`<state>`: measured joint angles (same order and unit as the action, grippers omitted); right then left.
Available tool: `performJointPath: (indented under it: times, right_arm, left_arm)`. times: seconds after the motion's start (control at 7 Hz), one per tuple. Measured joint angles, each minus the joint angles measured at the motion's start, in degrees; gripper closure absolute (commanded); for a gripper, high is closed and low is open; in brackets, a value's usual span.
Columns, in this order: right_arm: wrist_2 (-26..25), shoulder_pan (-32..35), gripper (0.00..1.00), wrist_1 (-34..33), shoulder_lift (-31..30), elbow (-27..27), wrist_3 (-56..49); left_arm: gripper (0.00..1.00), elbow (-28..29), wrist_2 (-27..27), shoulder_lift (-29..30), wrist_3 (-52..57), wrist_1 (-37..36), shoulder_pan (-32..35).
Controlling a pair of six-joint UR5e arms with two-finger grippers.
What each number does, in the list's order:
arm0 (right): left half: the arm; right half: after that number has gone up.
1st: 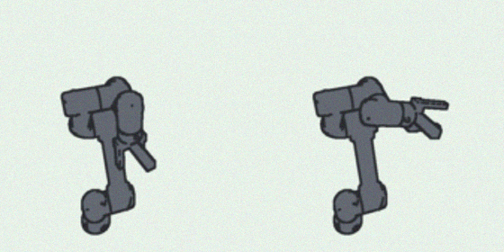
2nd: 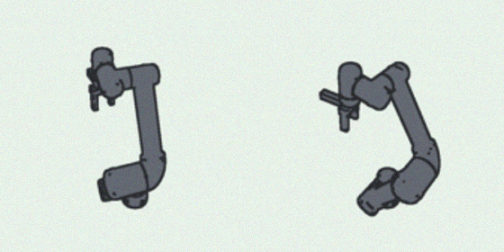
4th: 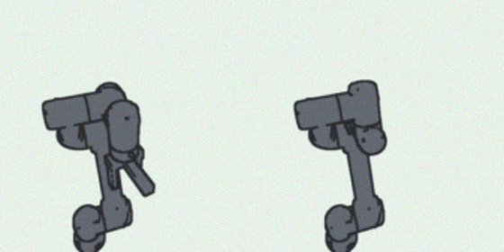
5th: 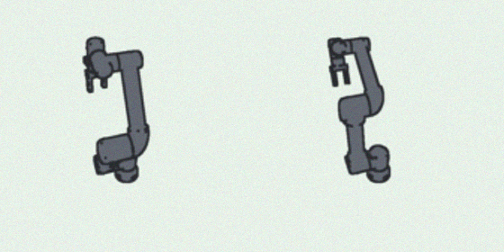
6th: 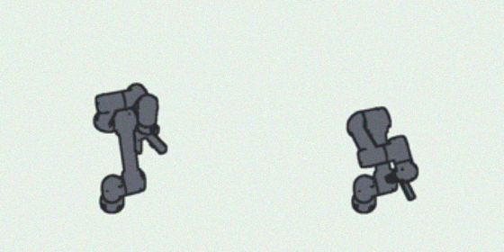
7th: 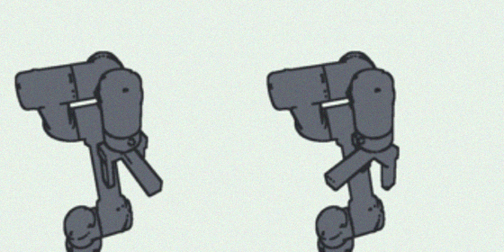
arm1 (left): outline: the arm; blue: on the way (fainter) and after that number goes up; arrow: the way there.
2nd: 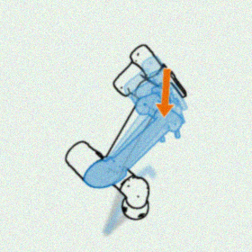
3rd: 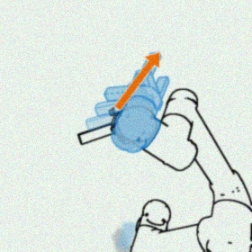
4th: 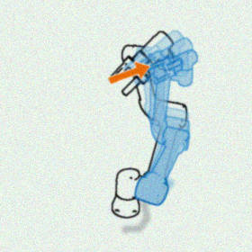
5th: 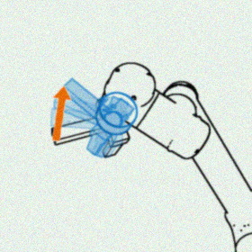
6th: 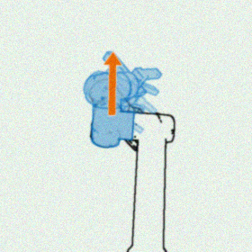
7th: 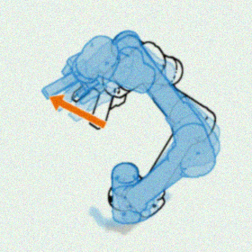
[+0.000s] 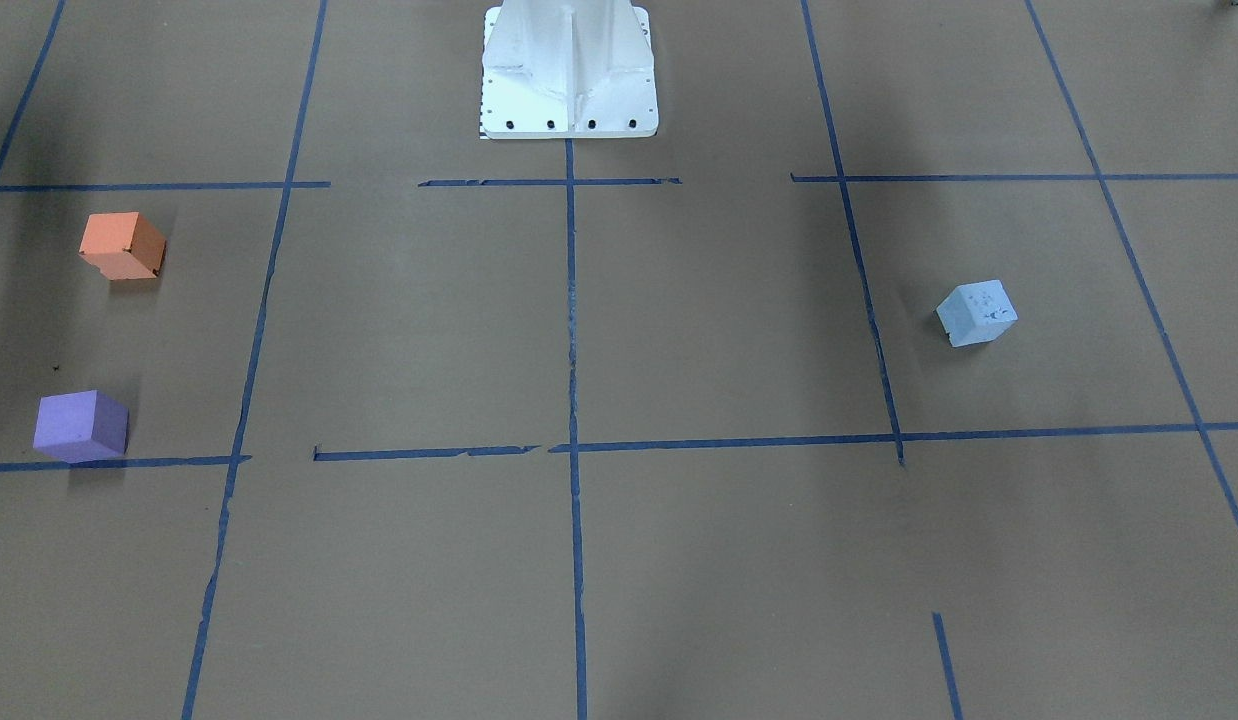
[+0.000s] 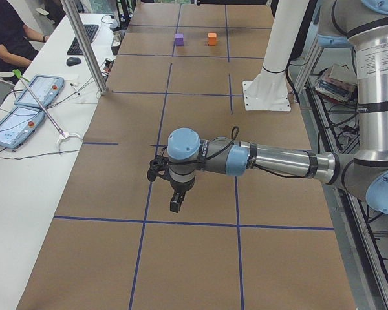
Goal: Place blue block between orange and purple blocks
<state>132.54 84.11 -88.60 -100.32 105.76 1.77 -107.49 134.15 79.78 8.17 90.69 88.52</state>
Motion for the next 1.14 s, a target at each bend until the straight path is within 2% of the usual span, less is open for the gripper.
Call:
performJointPath:
  times: [1.14]
  right_arm:
    - [-0.20, 0.00, 0.00, 0.00, 0.12, -0.08, 0.31]
  left_arm:
    - [0.00, -0.14, 0.32, -0.36, -1.45, 0.18, -0.61]
